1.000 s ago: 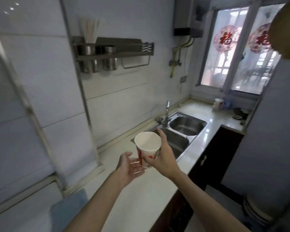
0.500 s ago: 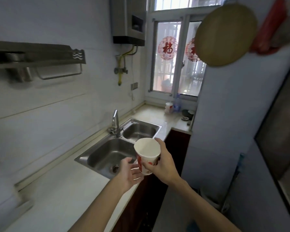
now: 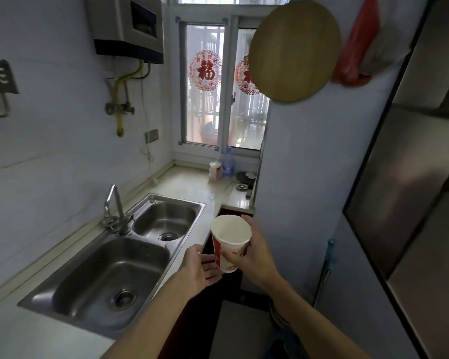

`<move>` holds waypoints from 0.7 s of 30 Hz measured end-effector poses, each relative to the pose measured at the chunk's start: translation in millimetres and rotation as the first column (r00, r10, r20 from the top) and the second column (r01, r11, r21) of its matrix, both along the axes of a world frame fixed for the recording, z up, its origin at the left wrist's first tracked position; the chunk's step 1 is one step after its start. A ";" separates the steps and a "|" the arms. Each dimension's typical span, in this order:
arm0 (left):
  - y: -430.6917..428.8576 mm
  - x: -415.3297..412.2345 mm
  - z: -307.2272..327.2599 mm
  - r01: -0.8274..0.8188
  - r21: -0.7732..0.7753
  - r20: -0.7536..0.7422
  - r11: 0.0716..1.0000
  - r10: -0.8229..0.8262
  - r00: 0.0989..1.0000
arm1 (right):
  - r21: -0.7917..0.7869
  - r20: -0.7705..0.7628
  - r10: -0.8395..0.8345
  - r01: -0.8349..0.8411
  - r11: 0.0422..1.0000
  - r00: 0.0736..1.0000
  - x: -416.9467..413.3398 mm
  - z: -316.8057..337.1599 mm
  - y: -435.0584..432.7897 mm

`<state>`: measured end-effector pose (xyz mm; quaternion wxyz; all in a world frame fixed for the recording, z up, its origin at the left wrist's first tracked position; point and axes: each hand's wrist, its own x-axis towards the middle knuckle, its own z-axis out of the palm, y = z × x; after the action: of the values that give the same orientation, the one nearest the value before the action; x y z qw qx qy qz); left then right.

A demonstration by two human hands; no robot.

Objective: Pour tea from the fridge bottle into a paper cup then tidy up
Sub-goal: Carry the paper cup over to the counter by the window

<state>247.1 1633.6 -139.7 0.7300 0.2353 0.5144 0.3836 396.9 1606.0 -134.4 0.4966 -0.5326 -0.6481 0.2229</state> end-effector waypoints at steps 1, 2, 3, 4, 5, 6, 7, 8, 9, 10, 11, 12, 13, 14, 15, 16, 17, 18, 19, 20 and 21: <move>14.5 2.3 0.8 0.008 -0.001 -0.003 1.000 -0.008 1.000 | 0.006 -0.011 -0.009 0.009 1.000 1.000 2.6 -0.4 13.1; 29.3 4.3 1.3 0.017 -0.003 -0.003 1.000 -0.017 1.000 | 0.014 -0.027 -0.019 0.020 1.000 0.999 5.0 -0.8 26.5; 43.8 6.2 1.5 0.027 -0.008 0.002 1.000 -0.027 1.000 | 0.016 -0.034 -0.032 0.032 0.999 0.999 6.6 -0.3 39.6; 57.4 7.7 1.7 0.043 -0.014 0.006 0.999 -0.043 0.999 | 0.012 -0.030 -0.049 0.049 0.999 0.998 7.7 1.4 51.9; 69.5 8.9 2.3 0.061 -0.018 0.010 0.998 -0.061 0.998 | 0.012 -0.026 -0.065 0.066 0.998 0.998 8.2 3.9 63.6; 81.4 9.5 2.7 0.078 -0.017 0.011 0.997 -0.077 0.997 | 0.013 -0.021 -0.076 0.076 0.997 0.997 9.6 5.0 75.4; 93.0 10.1 3.3 0.093 -0.011 0.010 0.996 -0.093 0.996 | 0.011 -0.015 -0.082 0.082 0.997 0.997 11.5 5.4 86.6; 104.6 11.2 4.0 0.106 -0.006 0.008 0.994 -0.106 0.994 | 0.010 -0.007 -0.083 0.083 0.996 0.996 13.9 4.5 97.6; 115.4 12.7 5.1 0.114 -0.005 0.007 0.994 -0.114 0.994 | 0.004 -0.006 -0.080 0.080 0.997 0.997 15.7 4.5 107.8; 125.0 13.9 6.2 0.121 -0.007 0.007 0.993 -0.121 0.993 | -0.002 -0.012 -0.079 0.079 0.997 0.997 17.7 3.7 117.3; 133.8 14.5 7.1 0.129 -0.008 0.008 0.992 -0.129 0.992 | -0.003 -0.017 -0.084 0.084 0.996 0.996 19.1 3.4 126.0; 143.0 15.2 7.2 0.138 -0.006 0.009 0.990 -0.138 0.990 | -0.001 -0.014 -0.094 0.094 0.996 0.996 20.6 3.0 134.6; 152.6 16.3 6.5 0.142 -0.004 0.008 0.990 -0.142 0.990 | -0.002 -0.008 -0.100 0.100 0.995 0.995 22.2 3.2 142.7; 162.3 17.9 5.6 0.144 -0.002 0.007 0.990 -0.144 0.990 | -0.005 -0.004 -0.105 0.105 0.994 0.994 24.1 3.5 150.4; 171.1 20.3 5.7 0.147 0.002 0.005 0.989 -0.147 0.989 | -0.002 -0.004 -0.107 0.107 0.994 0.994 26.4 4.0 158.2; 179.7 23.6 6.3 0.152 0.004 0.003 0.988 -0.152 0.988 | 0.002 -0.009 -0.112 0.112 0.994 0.994 29.7 3.4 166.3; 188.2 27.3 6.8 0.157 0.004 0.001 0.988 -0.157 0.988 | 0.007 -0.013 -0.117 0.118 0.993 0.993 33.1 3.4 174.1; 196.9 31.6 6.7 0.160 0.005 -0.001 0.987 -0.160 0.987 | 0.014 -0.016 -0.123 0.123 0.992 0.992 37.1 2.9 182.5; 205.4 36.6 6.4 0.161 0.005 -0.003 0.987 -0.161 0.987 | 0.020 -0.019 -0.122 0.123 0.992 0.992 41.7 1.9 191.4; 213.9 41.6 5.8 0.164 0.008 -0.006 0.986 -0.164 0.986 | 0.019 -0.026 -0.119 0.119 0.993 0.993 46.7 0.5 200.5; 222.3 46.9 5.1 0.166 0.010 -0.011 0.986 -0.166 0.986 | 0.015 -0.032 -0.114 0.115 0.993 0.993 51.7 -0.3 209.3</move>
<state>294.0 1856.0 -134.6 0.7555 0.2833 0.4948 0.3228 448.6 1815.3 -134.7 0.5229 -0.5613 -0.6105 0.1969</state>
